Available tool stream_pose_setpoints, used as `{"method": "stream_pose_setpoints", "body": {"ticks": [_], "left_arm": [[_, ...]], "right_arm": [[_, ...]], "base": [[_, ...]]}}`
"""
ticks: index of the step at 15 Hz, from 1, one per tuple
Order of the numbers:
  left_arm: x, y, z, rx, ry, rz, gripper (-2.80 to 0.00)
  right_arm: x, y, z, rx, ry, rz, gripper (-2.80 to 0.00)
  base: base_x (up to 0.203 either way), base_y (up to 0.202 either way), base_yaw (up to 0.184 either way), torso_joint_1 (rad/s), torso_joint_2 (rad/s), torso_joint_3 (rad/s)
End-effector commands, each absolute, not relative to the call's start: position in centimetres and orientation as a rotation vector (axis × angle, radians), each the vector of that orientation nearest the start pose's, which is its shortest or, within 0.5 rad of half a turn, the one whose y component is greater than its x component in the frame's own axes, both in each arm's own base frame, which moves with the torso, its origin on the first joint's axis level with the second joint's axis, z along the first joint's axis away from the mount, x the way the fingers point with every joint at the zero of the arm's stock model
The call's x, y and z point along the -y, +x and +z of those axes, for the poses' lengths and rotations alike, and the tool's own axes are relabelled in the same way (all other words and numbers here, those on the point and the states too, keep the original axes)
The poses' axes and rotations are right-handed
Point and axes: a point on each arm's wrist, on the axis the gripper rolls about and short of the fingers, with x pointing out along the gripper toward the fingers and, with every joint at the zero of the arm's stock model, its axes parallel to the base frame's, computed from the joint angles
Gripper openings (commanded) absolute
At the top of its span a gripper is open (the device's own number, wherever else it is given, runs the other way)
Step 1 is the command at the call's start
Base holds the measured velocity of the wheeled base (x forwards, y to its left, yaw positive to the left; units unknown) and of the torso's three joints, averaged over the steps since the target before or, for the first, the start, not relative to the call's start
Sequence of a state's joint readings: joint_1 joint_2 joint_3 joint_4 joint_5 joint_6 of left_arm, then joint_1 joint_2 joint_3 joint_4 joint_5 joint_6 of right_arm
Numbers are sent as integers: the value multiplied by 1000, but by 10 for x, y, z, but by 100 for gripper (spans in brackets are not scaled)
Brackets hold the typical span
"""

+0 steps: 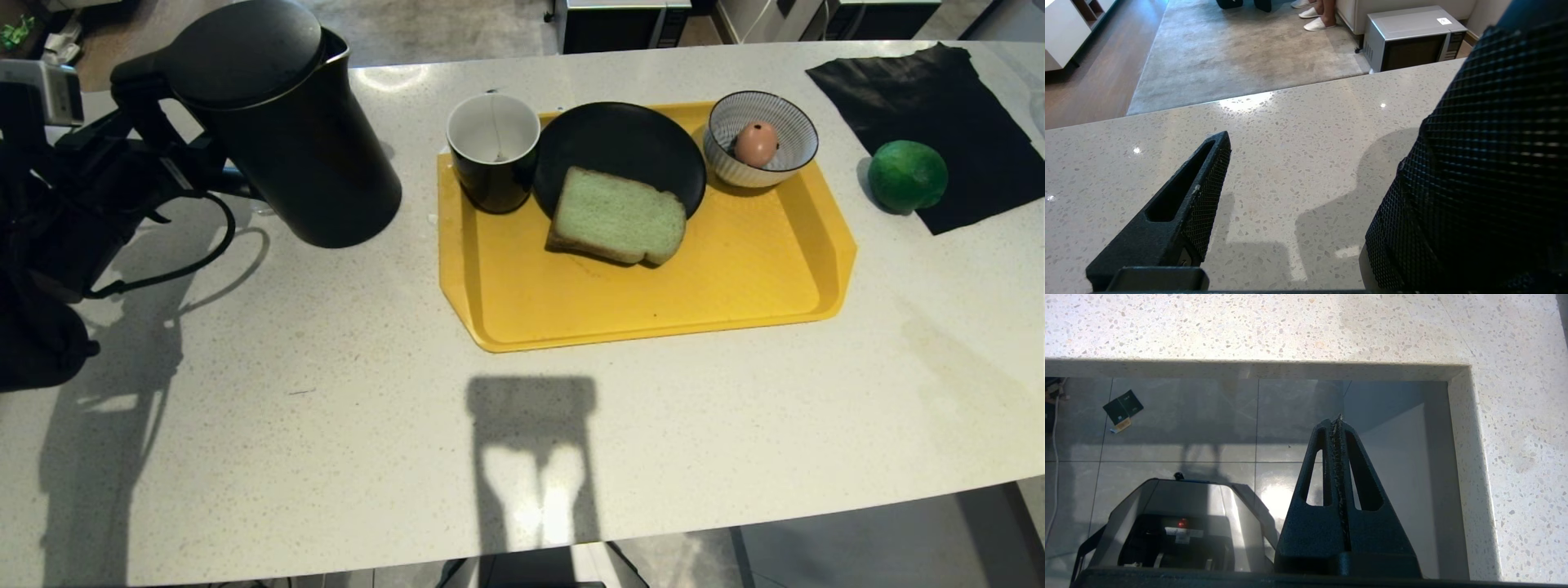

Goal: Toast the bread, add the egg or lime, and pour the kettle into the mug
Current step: Pick up the kettle

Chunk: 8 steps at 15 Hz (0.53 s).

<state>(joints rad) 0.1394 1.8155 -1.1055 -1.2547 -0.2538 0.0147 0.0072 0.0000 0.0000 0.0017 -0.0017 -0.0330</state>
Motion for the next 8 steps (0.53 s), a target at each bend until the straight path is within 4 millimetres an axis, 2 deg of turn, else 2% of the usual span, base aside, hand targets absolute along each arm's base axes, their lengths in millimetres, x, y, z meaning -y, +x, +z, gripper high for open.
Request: {"method": "stream_pose_setpoints", "body": {"ticks": [1, 2, 3, 8], "left_arm": [[-42, 339, 287, 542, 124, -108, 0], [-42, 338, 288, 542, 123, -109, 0], [-42, 337, 288, 542, 121, -112, -280], [-37, 337, 290, 549, 121, -124, -280]], "right_arm": [[0, -23, 75, -3, -34, 6, -280], [0, -23, 75, -3, -34, 6, -280], [0, -23, 75, -3, -34, 6, -280], [0, -23, 75, -4, -34, 6, -280]], "base": [[0, 0, 0, 0, 0, 0], [0, 0, 0, 0, 0, 0], [0, 0, 0, 0, 0, 0], [0, 0, 0, 0, 0, 0]]}}
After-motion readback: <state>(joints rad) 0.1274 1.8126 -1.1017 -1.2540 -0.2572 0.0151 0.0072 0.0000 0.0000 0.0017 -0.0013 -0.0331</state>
